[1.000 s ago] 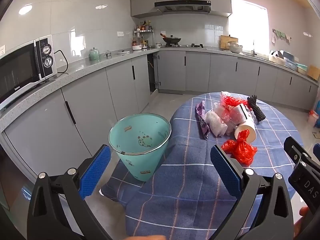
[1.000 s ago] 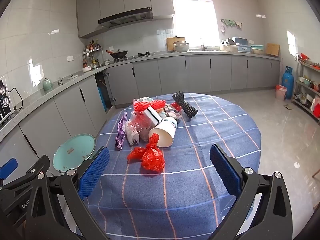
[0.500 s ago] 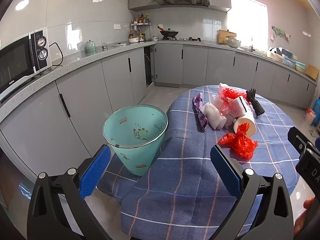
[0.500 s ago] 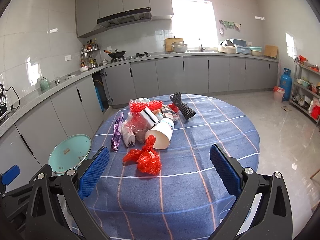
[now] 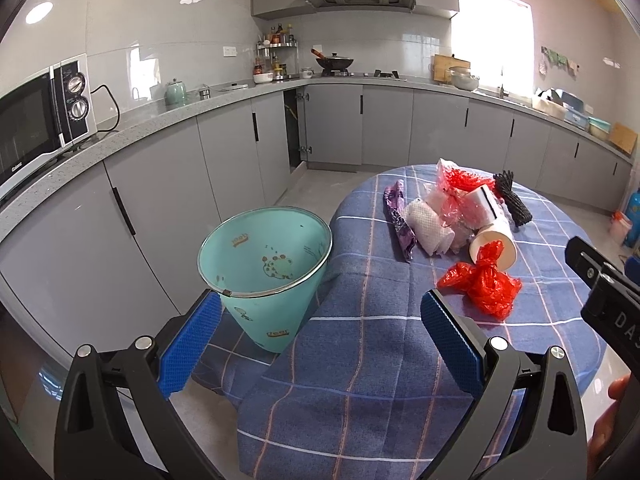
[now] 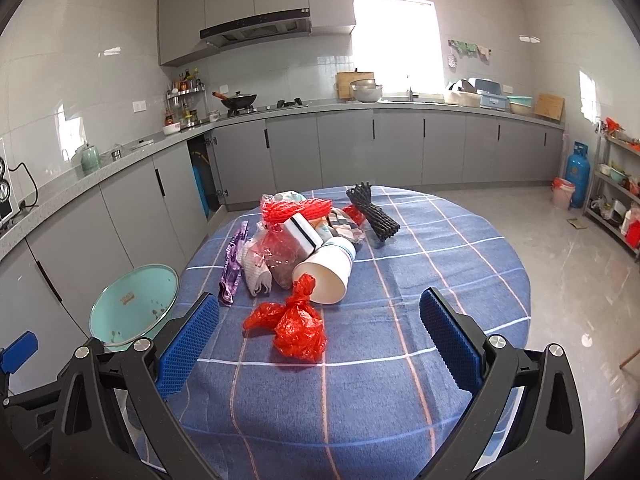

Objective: Collect trash

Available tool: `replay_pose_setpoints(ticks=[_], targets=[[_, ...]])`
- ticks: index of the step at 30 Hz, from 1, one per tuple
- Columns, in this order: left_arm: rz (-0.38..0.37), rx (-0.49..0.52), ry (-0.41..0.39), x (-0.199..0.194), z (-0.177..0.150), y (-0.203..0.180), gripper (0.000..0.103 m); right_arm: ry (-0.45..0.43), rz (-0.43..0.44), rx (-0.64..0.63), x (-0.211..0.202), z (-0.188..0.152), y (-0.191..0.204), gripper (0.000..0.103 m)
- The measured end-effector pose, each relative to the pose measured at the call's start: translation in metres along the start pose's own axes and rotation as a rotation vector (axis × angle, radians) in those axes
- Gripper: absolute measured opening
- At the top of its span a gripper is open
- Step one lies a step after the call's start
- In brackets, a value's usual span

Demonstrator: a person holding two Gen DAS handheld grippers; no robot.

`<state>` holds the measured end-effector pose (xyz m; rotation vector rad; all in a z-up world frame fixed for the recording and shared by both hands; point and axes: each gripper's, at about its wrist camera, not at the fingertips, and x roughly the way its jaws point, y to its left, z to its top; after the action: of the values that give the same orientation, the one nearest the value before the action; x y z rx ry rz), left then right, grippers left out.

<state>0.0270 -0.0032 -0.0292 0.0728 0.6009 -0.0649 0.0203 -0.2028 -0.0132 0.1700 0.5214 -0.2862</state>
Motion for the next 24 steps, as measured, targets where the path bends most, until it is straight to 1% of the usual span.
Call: replay_pose_setpoints(ticks=[6, 11, 19, 24], targets=[[-0.008, 0.000, -0.005, 0.012, 0.004, 0.000, 0.098, 0.022, 0.010, -0.010, 0.020, 0.001, 0.002, 0.099], [0.007, 0.034, -0.023, 0.025, 0.007, -0.007, 0.098, 0.043, 0.007, -0.014, 0.037, 0.000, -0.001, 0.099], [-0.008, 0.061, 0.017, 0.054, 0.016, -0.023, 0.098, 0.073, 0.006, -0.004, 0.057, 0.005, -0.009, 0.099], [-0.010, 0.059, 0.030, 0.065, 0.025, -0.026, 0.098, 0.067, 0.014, 0.001, 0.060, 0.012, -0.009, 0.099]])
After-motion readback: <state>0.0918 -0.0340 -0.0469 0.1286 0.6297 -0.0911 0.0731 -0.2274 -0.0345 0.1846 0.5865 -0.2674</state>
